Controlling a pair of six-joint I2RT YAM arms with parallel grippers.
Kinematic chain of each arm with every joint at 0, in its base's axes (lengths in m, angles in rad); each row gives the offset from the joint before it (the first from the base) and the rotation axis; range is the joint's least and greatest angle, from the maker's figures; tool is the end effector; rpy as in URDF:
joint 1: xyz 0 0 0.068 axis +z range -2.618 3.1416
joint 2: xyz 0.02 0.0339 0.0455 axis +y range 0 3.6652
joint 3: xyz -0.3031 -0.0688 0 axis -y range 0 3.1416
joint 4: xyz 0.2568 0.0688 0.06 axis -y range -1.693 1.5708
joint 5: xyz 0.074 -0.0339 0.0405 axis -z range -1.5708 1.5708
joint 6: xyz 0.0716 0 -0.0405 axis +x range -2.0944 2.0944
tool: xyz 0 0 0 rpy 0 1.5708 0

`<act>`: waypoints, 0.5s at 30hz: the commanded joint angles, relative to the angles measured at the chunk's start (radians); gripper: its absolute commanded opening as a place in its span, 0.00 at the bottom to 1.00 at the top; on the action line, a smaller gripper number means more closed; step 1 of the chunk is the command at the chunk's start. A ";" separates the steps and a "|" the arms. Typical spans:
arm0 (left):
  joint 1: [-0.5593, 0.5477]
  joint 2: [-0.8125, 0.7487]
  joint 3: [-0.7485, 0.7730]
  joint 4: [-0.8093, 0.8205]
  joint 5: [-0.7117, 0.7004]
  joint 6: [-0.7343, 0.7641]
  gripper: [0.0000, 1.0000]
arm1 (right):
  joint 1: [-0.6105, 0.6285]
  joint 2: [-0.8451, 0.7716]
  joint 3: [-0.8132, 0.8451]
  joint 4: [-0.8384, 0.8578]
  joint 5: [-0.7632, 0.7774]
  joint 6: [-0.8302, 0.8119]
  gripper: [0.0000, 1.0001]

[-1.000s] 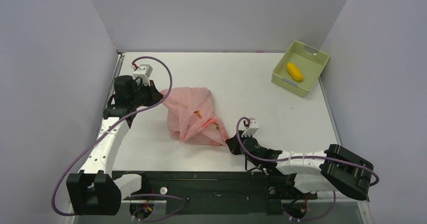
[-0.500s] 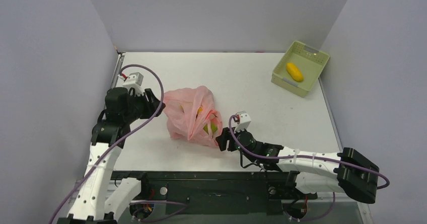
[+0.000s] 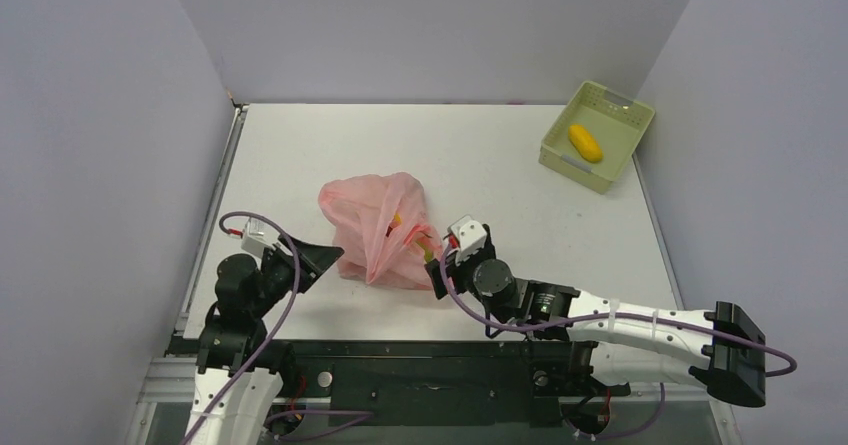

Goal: Take the fake fruits out of the plastic bag

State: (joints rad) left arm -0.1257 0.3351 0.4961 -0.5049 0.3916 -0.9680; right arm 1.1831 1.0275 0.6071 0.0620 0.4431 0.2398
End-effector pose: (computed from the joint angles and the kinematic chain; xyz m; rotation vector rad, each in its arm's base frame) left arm 0.1053 -0.0409 0.2663 -0.5710 1.9679 -1.0868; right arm 0.1237 0.2218 0.2743 -0.6011 1.8338 0.5378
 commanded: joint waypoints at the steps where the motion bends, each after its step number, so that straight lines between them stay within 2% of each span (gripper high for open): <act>1: -0.002 -0.034 -0.089 0.252 -0.087 -0.299 0.46 | 0.069 -0.002 0.070 0.059 -0.042 -0.266 0.80; 5: -0.007 0.056 -0.134 0.370 -0.059 -0.365 0.46 | 0.191 0.073 0.118 0.112 0.058 -0.381 0.81; 8: -0.009 0.091 -0.110 0.376 -0.064 -0.355 0.46 | 0.279 0.192 0.166 0.179 0.130 -0.457 0.84; 11: -0.010 0.075 -0.064 0.251 -0.114 -0.303 0.46 | 0.340 0.334 0.221 0.231 0.226 -0.550 0.85; 15: -0.009 0.025 -0.045 0.126 -0.147 -0.286 0.37 | 0.381 0.500 0.326 0.334 0.385 -0.677 0.85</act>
State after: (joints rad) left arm -0.1314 0.4068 0.3859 -0.3046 0.2901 -1.2755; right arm 1.5288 1.4036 0.8307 0.2584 0.6296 -0.2638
